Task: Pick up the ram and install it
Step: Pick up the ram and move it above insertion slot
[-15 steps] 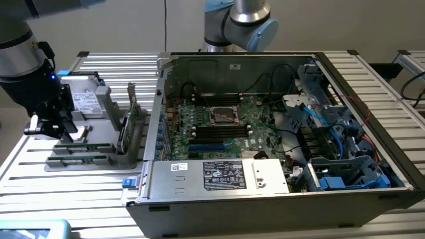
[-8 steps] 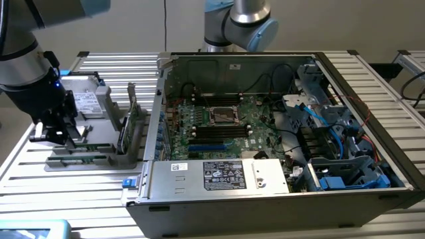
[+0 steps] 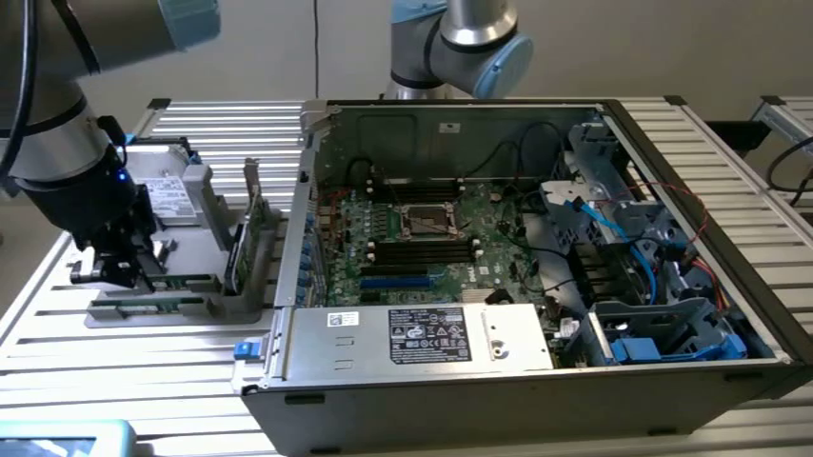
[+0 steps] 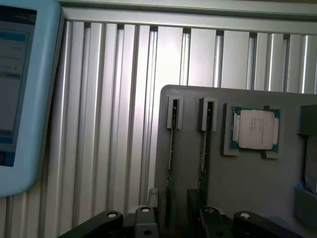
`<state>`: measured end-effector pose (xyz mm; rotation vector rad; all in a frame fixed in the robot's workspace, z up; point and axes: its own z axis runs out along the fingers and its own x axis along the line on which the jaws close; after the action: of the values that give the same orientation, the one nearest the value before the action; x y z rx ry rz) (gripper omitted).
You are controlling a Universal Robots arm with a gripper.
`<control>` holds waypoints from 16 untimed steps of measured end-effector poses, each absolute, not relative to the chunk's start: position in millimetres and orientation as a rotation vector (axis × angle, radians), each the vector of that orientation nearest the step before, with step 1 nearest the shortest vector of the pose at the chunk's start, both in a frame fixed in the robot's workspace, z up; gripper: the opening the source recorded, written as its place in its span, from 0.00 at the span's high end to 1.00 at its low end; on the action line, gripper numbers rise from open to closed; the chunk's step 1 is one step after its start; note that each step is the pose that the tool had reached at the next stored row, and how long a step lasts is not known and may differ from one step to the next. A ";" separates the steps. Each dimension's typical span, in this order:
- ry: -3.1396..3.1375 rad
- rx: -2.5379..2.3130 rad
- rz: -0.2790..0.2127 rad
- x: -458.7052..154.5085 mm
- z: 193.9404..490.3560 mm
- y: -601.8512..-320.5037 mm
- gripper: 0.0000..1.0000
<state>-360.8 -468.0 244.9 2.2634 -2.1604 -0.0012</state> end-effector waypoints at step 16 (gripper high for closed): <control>-2.154 2.271 -0.002 -359.5 215.8 -471.1 0.64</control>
<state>-359.5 -471.1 215.8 2.2705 -2.1543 -0.0025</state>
